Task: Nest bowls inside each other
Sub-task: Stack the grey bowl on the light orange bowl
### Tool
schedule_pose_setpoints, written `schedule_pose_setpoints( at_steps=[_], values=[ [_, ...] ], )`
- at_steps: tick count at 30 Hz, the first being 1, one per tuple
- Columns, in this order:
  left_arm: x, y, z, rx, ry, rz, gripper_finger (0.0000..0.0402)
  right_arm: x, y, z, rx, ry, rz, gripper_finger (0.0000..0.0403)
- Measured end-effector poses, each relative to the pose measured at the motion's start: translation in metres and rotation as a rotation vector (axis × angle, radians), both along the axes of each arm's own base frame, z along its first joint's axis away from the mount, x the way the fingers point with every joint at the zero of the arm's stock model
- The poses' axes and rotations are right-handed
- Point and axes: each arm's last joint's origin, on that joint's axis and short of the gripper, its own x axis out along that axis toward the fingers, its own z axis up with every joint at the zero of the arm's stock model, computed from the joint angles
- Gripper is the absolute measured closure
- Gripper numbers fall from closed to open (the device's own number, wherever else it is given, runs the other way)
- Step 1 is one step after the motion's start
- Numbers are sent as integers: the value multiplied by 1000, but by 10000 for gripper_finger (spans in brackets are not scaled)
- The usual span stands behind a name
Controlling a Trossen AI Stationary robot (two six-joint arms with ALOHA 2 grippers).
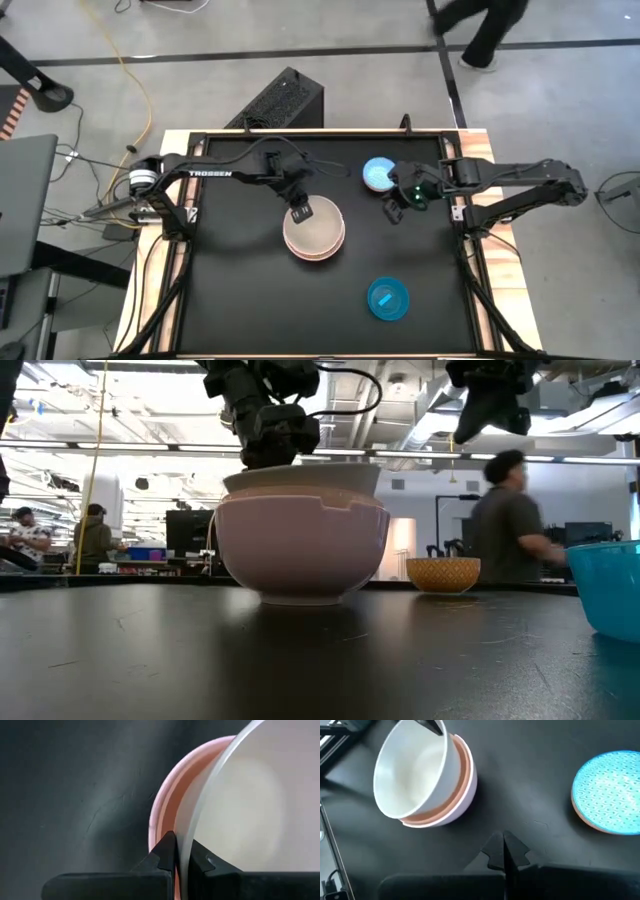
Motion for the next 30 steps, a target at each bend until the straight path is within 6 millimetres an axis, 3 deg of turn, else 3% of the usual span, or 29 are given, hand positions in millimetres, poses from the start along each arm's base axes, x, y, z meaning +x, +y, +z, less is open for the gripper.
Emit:
schedule_pose_setpoints(
  at_steps=[15,30],
  values=[
    [6,-1,-10,17,23,-28,393,5,-1,1,-4,-32,1,401],
    [-2,1,-4,40,38,-72,268,8,-1,3,-3,-67,2,401]
  ],
)
